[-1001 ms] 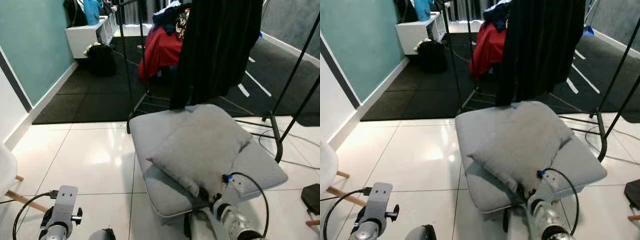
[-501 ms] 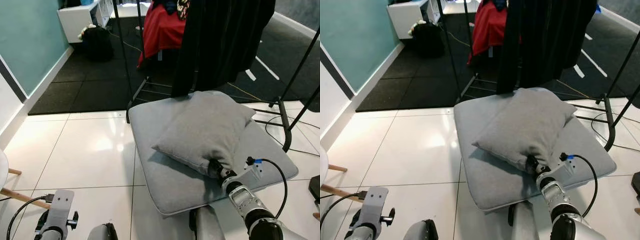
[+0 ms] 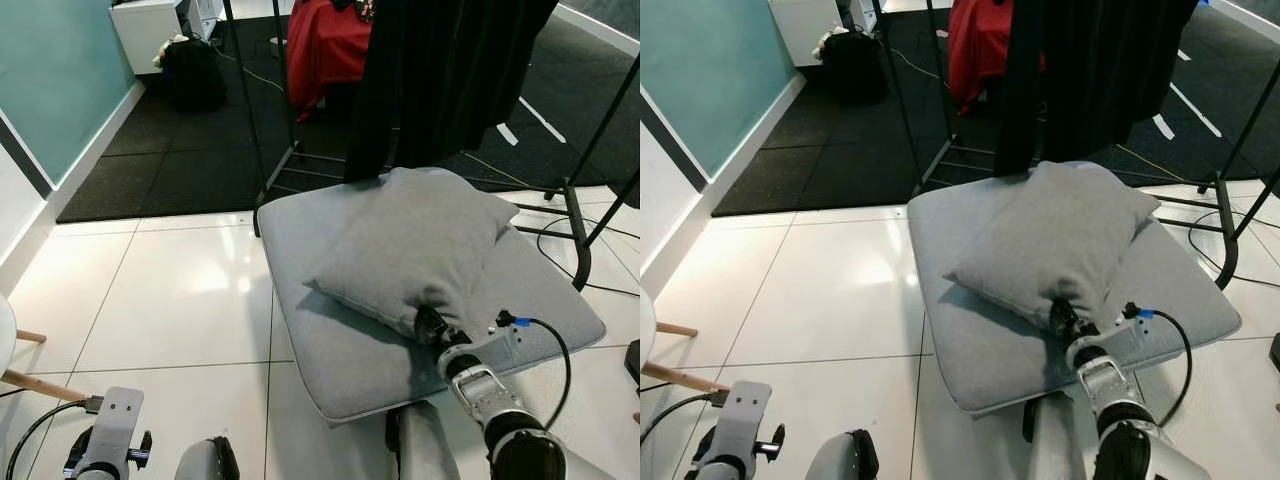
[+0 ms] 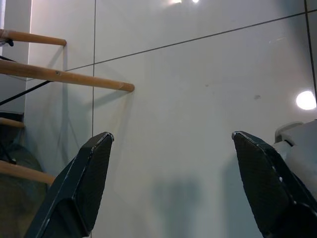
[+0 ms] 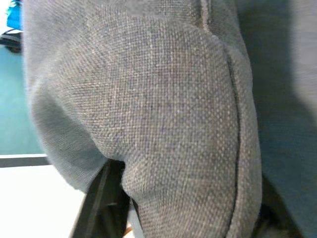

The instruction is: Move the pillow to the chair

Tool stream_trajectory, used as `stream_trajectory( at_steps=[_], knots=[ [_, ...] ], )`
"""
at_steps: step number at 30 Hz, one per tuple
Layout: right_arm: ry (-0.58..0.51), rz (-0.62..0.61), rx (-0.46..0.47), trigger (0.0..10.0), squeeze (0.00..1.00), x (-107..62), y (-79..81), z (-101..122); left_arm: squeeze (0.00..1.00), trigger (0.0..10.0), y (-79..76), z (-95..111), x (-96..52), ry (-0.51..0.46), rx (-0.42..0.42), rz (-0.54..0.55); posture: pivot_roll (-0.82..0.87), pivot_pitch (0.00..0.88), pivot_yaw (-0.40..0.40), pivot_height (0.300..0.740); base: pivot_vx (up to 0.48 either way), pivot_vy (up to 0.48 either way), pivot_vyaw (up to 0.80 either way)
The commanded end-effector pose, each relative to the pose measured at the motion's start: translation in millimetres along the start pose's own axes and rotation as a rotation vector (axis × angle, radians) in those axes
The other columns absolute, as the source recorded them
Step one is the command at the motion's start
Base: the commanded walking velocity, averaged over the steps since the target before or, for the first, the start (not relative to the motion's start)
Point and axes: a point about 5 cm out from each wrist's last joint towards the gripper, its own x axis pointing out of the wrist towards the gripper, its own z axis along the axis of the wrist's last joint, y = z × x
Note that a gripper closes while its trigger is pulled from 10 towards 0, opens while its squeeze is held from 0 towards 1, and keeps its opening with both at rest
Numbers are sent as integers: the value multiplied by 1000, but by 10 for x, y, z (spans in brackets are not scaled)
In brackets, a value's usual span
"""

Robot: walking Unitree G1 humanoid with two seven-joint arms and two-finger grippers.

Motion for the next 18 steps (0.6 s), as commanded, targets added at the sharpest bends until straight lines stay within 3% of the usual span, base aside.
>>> stream_trajectory(
  at_steps=[1, 10, 12, 13, 15, 18],
  knots=[
    [0, 34, 32, 0, 0, 29, 65, -11, 0, 10000, 80, -68, -32, 16, 32, 3, 15, 216, 79, 434, 0, 0, 0],
    [7, 113, 18, 0, 0, 80, 201, 33, 0, 10000, 69, -47, -19, 14, 31, 3, 2, 213, 71, 434, 0, 0, 0],
    [72, 75, -193, 0, 0, 115, 244, -21, 0, 10000, 58, -34, -9, 16, 27, 1, -18, 205, 65, 434, 0, 0, 0],
    [72, 75, -193, 0, 0, 115, 244, -21, 0, 10000, 58, -34, -9, 16, 27, 1, -18, 205, 65, 434, 0, 0, 0],
    [135, 57, -380, 0, 0, 135, 274, -96, 0, 10000, 38, -9, 7, 16, 22, 0, -38, 198, 55, 434, 0, 0, 0],
    [136, 114, -371, 0, 0, 158, 353, -84, 0, 10000, 28, 18, 23, 15, 2, 14, -54, 183, 43, 439, 0, 0, 0]
  ],
)
